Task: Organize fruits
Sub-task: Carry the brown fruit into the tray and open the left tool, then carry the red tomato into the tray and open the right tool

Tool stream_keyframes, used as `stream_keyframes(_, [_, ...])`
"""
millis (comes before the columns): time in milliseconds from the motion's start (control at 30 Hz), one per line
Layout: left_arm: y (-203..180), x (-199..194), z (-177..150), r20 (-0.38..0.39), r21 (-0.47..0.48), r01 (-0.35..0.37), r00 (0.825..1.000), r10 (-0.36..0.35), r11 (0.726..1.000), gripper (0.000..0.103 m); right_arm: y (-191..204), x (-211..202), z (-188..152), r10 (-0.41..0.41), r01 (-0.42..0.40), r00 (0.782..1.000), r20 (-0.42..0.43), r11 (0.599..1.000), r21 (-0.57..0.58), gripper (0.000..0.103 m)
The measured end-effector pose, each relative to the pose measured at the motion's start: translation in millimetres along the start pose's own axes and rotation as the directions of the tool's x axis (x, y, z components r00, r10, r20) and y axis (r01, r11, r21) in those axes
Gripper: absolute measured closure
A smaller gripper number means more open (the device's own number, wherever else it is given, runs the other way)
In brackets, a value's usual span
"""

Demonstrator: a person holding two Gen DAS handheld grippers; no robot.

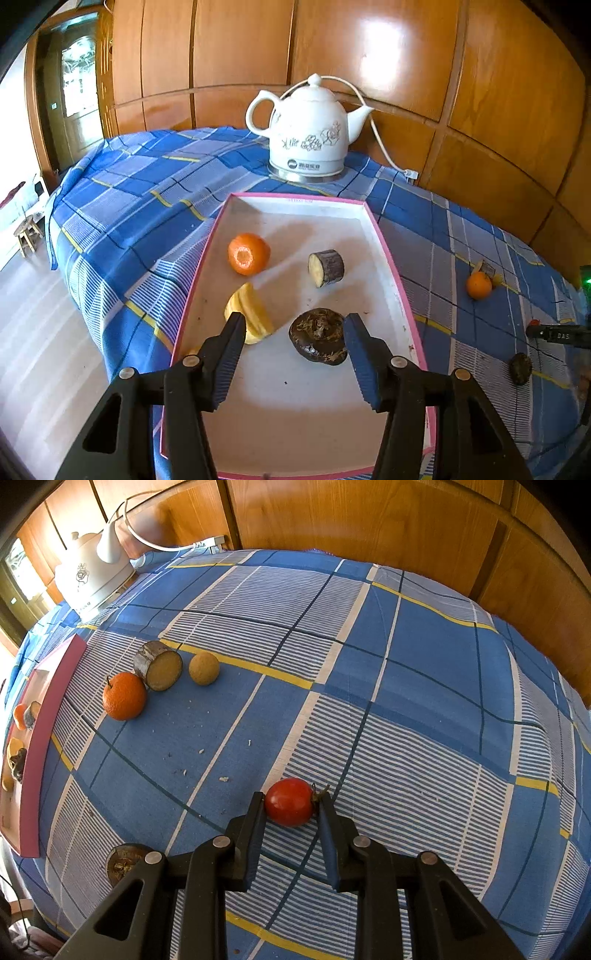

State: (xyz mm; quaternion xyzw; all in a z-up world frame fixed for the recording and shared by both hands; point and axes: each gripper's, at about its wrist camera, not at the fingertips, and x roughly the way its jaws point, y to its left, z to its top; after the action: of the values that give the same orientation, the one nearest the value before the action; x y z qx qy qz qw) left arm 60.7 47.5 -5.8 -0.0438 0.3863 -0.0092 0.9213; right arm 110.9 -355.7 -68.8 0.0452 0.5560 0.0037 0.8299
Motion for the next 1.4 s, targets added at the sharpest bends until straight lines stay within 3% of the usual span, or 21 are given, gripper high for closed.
stream_keyframes(267, [-13, -10, 0, 0.027, 0.055, 0.017, 0.999, -0.018, 0.998, 0.046, 3, 0, -1, -0.004, 0.004, 1.0, 0.005, 1.0, -0.004, 0.075])
stream_keyframes(700, [-15, -8, -2, 0.011, 0.062, 0.026, 1.0, -0.026, 0.998, 0.046, 43, -27, 3, 0.145, -0.139, 0.988, 0.049, 0.984, -0.111, 0.076])
stream_keyframes(867, [-7, -7, -2, 0.008, 0.033, 0.022, 1.0, -0.022, 0.999, 0.046, 98, -47, 8, 0.26, -0.242, 0.963, 0.071, 0.95, -0.198, 0.076])
stream_keyframes(1033, [4, -9, -1, 0.017, 0.001, 0.014, 1.0, -0.014, 1.0, 0.046, 172, -61, 14, 0.392, -0.358, 0.918, 0.066, 0.887, -0.291, 0.076])
stream_keyframes(1200, [14, -9, -3, 0.013, -0.019, 0.013, 1.0, -0.013, 1.0, 0.046, 237, -55, 23, 0.463, -0.424, 0.886, 0.037, 0.84, -0.339, 0.076])
stream_keyframes(1300, [19, -9, -4, 0.013, -0.031, 0.013, 1.0, -0.013, 0.999, 0.046, 263, -43, 28, 0.472, -0.442, 0.881, 0.008, 0.83, -0.341, 0.075])
stream_keyframes(1400, [24, -8, -6, 0.011, -0.042, 0.016, 1.0, -0.015, 0.999, 0.046, 279, -26, 34, 0.44, -0.416, 0.898, -0.006, 0.845, -0.336, 0.075])
